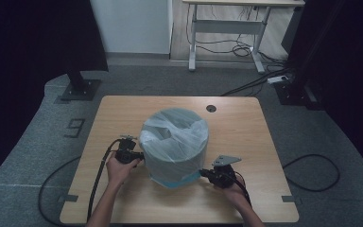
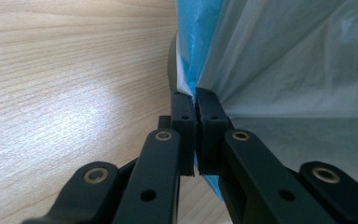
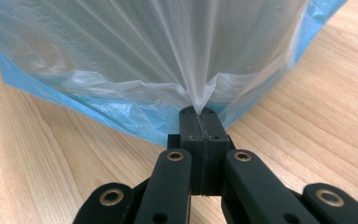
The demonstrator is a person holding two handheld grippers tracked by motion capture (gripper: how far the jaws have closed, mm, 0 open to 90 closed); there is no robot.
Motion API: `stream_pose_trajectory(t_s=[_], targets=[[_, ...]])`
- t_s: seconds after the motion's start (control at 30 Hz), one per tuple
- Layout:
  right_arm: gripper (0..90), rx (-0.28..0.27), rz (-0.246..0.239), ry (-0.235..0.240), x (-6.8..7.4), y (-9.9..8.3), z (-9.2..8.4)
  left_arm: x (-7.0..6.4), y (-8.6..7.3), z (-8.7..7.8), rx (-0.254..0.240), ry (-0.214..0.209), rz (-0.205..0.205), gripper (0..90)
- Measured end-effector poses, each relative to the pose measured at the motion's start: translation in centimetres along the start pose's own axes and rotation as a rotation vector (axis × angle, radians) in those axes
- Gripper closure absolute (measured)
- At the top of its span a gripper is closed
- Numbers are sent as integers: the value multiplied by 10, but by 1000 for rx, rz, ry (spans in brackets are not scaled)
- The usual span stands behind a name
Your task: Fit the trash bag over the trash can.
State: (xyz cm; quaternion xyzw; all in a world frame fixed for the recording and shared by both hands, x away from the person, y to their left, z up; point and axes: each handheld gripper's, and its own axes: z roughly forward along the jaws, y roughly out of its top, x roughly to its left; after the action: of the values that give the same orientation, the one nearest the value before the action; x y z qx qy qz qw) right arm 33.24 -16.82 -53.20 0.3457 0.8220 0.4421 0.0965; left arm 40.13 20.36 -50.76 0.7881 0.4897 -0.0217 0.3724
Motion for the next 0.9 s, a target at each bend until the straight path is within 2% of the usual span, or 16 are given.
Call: stream_pose_trajectory(t_s=[0.2,0.27,0.33,0.37,0.43,0.5,0.57,0.73,0.83,0.9], targets=[[891,0,23,-1,-7,-5,-1,0,-1,-5,-9,18,5,831],[867,-17,29,15,-8,-6,-4,-2,-1,-11,-28,32,24,717],[678,-62,28,30,-7,-6,-9,-4,-3,-20,-53,71,52,525],[615,-87,28,34,-6,-6,-12,-4,-6,-25,-78,91,60,458],[527,-119,30,41,-4,-6,-18,-3,-10,-35,-102,109,58,345],[495,-133,31,34,-3,-6,-23,-1,-14,-45,-107,122,65,284],[488,-148,37,35,-4,-7,-26,1,-20,-55,-140,129,71,271],[481,-189,42,27,-6,-10,-36,4,-28,-83,-222,108,83,247],[460,-209,55,22,-7,-12,-44,0,-28,-98,-253,88,90,246],[445,-221,62,24,-8,-15,-50,-6,-26,-107,-266,84,120,238]])
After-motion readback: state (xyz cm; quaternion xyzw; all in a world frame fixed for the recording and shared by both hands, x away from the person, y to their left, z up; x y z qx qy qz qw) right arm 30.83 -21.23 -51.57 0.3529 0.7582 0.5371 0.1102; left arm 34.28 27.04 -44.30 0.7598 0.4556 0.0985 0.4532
